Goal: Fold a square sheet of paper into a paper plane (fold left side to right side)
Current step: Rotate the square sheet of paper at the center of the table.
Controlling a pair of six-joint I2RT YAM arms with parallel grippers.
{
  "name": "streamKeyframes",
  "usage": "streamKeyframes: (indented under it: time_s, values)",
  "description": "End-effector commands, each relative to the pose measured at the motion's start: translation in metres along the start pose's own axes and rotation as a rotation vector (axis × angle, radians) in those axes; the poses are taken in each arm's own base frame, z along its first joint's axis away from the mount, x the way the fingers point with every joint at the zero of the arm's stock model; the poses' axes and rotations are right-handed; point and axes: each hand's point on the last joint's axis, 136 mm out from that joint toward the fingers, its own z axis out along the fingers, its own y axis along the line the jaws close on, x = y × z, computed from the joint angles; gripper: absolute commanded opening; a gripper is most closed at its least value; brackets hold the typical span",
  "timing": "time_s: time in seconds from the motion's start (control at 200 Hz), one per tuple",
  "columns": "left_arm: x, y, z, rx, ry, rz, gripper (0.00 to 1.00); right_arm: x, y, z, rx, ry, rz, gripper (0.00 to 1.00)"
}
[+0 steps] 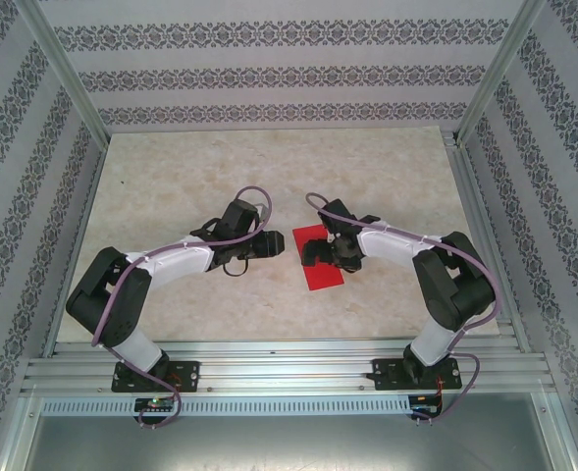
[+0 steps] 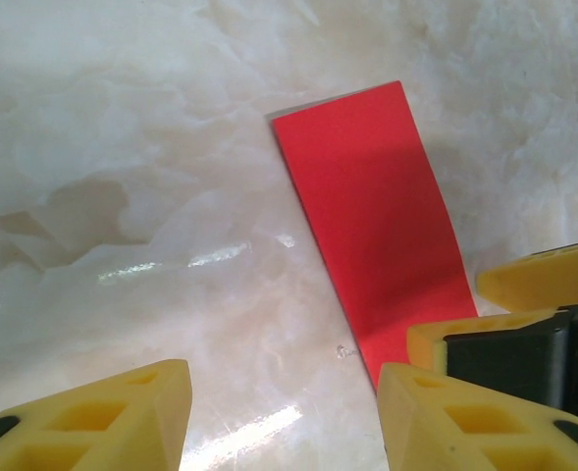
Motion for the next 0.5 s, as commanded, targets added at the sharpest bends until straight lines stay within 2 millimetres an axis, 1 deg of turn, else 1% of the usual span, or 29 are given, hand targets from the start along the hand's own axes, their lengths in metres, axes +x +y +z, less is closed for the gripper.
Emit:
streamKeyframes:
  time_s: [0.0, 0.135, 0.23, 0.405, 0.495]
  values:
    - [-0.002, 0.008, -0.008, -0.03, -0.016, 0.018, 0.54, 0.018, 0.008, 0.009, 0.001, 0.039, 0.017, 0.98]
    - [-0.002, 0.009, -0.009, -0.03, -0.017, 0.023, 0.54, 0.03, 0.021, 0.012, -0.004, 0.063, 0.004, 0.98]
    - [-0.002, 0.01, -0.01, -0.033, -0.019, 0.025, 0.54, 0.033, 0.034, 0.011, -0.005, 0.066, -0.014, 0.98]
    - [-0.002, 0.014, -0.014, -0.036, -0.026, 0.023, 0.54, 0.029, 0.056, 0.01, -0.032, 0.055, -0.036, 0.98]
    - [0.0, 0.014, -0.015, -0.026, -0.017, 0.019, 0.54, 0.022, 0.056, 0.004, -0.032, 0.036, -0.042, 0.98]
